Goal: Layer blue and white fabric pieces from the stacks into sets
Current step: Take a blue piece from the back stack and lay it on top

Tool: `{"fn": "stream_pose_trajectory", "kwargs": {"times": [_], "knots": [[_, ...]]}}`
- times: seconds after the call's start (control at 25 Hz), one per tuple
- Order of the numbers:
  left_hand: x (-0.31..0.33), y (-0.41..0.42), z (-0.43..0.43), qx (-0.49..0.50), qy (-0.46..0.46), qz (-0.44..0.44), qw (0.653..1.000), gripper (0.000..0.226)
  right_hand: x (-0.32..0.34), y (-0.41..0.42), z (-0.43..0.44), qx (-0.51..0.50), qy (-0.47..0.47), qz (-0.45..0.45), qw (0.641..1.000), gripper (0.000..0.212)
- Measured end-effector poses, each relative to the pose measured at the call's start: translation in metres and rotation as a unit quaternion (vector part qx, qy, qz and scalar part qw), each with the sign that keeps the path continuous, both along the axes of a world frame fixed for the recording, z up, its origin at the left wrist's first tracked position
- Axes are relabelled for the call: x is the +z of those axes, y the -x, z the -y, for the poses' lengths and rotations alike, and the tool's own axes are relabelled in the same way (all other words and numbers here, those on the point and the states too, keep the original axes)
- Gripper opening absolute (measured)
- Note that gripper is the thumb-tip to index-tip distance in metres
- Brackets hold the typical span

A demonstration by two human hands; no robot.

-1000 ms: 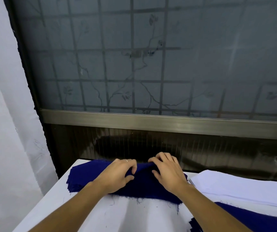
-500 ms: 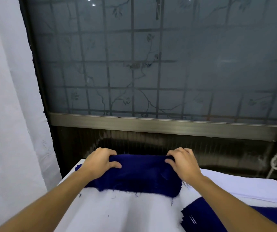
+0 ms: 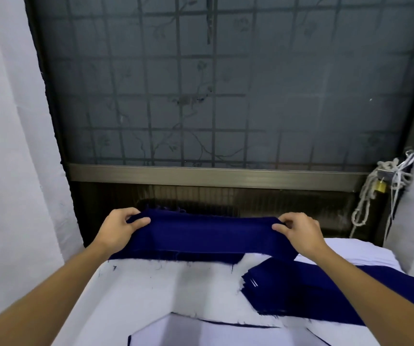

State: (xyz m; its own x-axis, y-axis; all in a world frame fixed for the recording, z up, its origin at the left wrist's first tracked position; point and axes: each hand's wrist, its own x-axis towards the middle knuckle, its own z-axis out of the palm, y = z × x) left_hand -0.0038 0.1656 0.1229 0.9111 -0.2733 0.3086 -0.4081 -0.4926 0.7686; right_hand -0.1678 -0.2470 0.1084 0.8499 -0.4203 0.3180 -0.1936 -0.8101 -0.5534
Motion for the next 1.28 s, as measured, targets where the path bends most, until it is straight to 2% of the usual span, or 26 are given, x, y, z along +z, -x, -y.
{"fn": "stream_pose_trajectory", "kwargs": {"times": [0.12,0.2,0.36,0.48,0.6,0.72,0.92,1.12,1.28], "knots": [[-0.012,0.024,0.004,0.016,0.077,-0.032,0.996,0.011,-0.006,0.029,-0.001,0.017,-0.172,0.066,0.983,0.012],[-0.019,0.041,0.008,0.033,0.147,-0.062,0.987,0.011,-0.011,0.047,-0.003,0.019,-0.222,0.109,0.969,0.012],[-0.04,0.065,0.01,0.063,0.191,-0.088,0.976,0.007,-0.028,0.076,-0.005,0.003,-0.267,0.141,0.953,0.011],[-0.062,0.082,0.006,0.068,0.181,-0.102,0.976,0.006,-0.047,0.095,-0.005,-0.011,-0.273,0.122,0.954,0.013],[-0.083,0.094,0.002,0.06,0.194,-0.134,0.97,0.015,-0.069,0.114,-0.003,-0.003,-0.276,0.105,0.955,0.014],[-0.106,0.104,-0.003,0.057,0.151,-0.141,0.977,0.028,-0.093,0.129,-0.004,0.001,-0.279,0.08,0.957,0.014],[-0.142,0.113,-0.013,0.047,-0.008,-0.083,0.995,0.025,-0.132,0.145,-0.005,-0.014,-0.248,0.021,0.968,0.015],[-0.163,0.121,-0.011,0.105,-0.153,-0.055,0.981,0.03,-0.15,0.162,-0.012,-0.072,-0.148,-0.023,0.986,0.009],[-0.17,0.124,-0.009,0.152,-0.161,-0.022,0.975,0.028,-0.155,0.171,-0.016,-0.13,-0.036,-0.035,0.99,0.009]]}}
